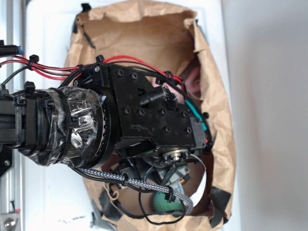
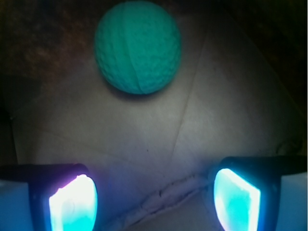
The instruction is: Grab the green ball.
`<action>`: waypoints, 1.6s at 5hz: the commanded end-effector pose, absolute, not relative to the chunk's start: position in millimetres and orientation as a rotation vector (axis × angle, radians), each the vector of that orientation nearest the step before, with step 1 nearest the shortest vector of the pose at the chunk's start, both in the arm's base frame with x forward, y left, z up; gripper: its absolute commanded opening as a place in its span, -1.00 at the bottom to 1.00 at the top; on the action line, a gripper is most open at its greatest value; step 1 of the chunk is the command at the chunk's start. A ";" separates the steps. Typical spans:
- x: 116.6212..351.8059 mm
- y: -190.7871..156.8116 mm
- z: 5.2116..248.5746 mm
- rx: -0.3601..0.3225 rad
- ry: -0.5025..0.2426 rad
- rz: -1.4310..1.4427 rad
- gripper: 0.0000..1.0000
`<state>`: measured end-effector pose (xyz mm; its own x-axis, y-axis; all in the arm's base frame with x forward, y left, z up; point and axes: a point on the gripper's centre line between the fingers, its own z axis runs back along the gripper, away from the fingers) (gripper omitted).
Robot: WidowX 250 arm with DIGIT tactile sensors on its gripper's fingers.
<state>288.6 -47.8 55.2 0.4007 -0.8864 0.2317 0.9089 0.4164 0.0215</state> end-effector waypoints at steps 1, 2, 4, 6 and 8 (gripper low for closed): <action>293.6 -74.0 81.6 -0.147 -0.261 -1.213 1.00; 293.0 -83.2 78.2 -0.173 -0.300 -1.203 1.00; 297.5 -96.8 62.7 -0.161 -0.328 -1.221 1.00; 300.5 -100.2 52.3 -0.199 -0.308 -1.260 1.00; 306.7 -93.9 61.2 -0.318 -0.393 -1.202 1.00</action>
